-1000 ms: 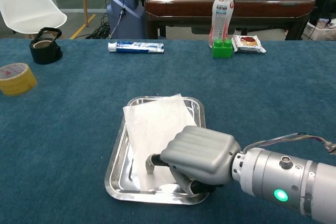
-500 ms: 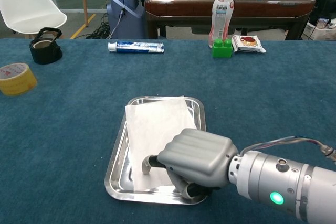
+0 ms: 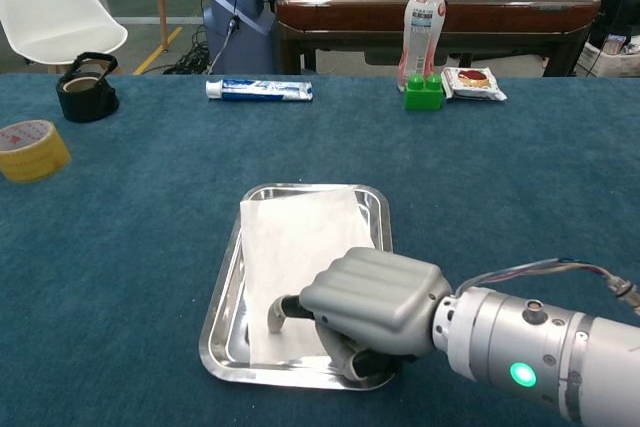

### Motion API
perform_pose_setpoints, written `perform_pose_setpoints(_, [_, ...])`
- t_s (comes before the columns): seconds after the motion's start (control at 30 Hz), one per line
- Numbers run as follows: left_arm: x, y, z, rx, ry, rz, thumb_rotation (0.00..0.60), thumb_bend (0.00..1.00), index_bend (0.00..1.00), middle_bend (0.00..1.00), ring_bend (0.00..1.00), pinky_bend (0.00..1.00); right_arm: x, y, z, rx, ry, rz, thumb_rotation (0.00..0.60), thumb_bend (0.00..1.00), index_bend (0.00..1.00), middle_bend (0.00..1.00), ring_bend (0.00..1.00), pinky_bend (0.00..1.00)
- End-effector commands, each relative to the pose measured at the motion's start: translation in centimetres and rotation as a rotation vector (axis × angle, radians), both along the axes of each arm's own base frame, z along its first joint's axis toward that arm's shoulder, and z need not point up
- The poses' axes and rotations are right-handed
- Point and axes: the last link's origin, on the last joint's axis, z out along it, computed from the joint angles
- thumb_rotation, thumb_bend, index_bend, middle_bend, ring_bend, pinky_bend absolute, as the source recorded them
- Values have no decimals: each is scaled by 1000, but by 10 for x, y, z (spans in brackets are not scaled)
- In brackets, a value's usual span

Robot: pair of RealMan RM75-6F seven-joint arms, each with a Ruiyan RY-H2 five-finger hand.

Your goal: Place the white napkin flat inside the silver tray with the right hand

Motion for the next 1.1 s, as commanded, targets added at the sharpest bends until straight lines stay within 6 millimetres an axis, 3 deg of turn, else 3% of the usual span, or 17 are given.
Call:
perform_pose_setpoints(0.03, [0,0,1,3,-1,0,600,112,333,359,301,493,0,0,0,2,-5,-5,600,996,225,1000,981,1000])
perform_pose_setpoints(1.1, [-1,-3,10,47,-27,7,600,169,337,359,301,493,4,2,-5,64,-93,-90,600,997,216,1000,981,1000])
